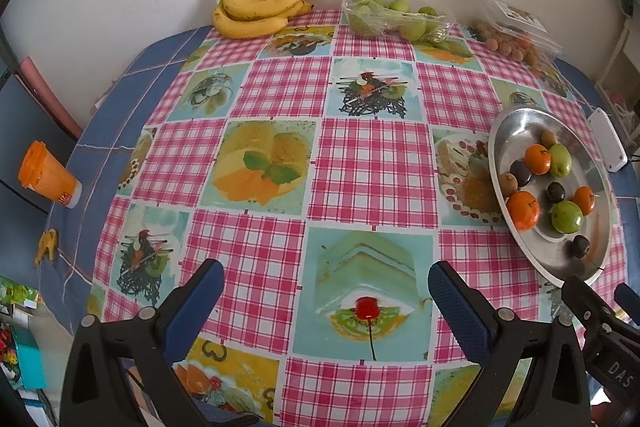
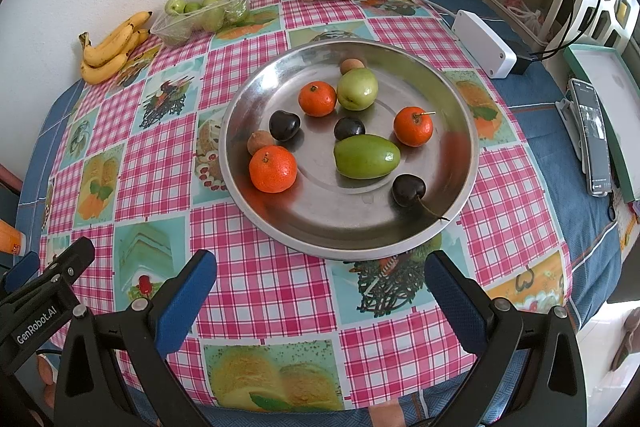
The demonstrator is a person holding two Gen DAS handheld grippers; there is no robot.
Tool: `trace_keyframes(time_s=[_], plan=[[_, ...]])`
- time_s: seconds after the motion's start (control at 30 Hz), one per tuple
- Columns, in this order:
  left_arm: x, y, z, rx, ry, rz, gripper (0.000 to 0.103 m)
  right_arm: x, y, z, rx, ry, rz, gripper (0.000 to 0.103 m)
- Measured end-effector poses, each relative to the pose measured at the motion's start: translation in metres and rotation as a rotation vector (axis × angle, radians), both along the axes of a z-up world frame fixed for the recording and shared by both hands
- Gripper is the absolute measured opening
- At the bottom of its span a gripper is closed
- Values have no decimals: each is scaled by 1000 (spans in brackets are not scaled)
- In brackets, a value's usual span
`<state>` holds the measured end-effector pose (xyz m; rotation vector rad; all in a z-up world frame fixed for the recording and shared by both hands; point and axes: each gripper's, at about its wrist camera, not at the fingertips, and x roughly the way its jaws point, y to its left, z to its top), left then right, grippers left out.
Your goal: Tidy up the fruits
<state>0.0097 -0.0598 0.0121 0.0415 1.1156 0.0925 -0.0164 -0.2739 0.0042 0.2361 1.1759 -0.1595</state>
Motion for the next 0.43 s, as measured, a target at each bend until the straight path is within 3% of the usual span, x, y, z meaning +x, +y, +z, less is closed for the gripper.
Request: trace_keyframes(time_s=[0.43], plan=[[-1,1,-3,25,3,10,103,0,0,0,0,0,-1,103]])
